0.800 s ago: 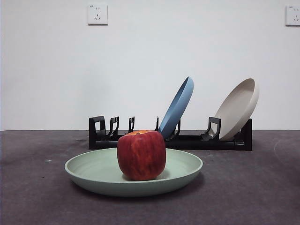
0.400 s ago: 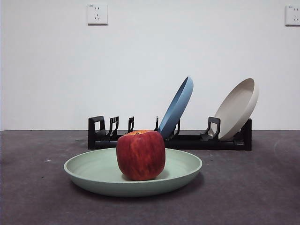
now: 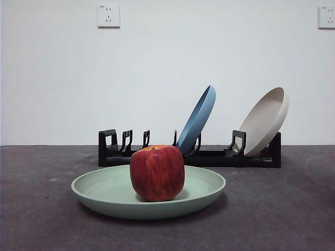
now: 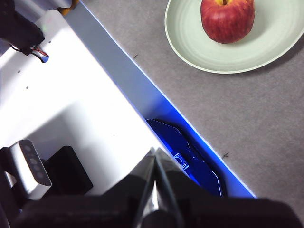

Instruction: Take the green plate from the plate rack,put the plate on the table,take the apple from the table,put the apple in the plate

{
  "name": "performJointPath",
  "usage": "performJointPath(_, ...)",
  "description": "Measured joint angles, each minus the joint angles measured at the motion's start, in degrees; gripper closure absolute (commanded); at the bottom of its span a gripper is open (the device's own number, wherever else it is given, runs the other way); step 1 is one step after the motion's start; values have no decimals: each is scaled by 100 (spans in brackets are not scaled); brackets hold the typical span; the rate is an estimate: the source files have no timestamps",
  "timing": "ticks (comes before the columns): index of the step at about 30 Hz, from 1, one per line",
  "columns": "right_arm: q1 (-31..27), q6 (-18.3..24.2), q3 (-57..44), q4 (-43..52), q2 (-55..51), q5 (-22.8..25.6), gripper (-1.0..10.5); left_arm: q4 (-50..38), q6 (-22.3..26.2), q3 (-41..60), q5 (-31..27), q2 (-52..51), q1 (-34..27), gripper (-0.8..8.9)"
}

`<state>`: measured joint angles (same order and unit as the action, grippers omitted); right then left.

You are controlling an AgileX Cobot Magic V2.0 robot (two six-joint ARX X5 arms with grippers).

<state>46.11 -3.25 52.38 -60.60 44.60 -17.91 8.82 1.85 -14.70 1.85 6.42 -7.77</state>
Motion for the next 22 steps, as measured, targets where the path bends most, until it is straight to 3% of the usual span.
performJointPath(11,0,2,0,0,0,0,946,11,-144,1097,-15,-614,-44,816)
performJointPath(22,0,2,0,0,0,0,946,170,-603,1373,-20,-616,-44,816)
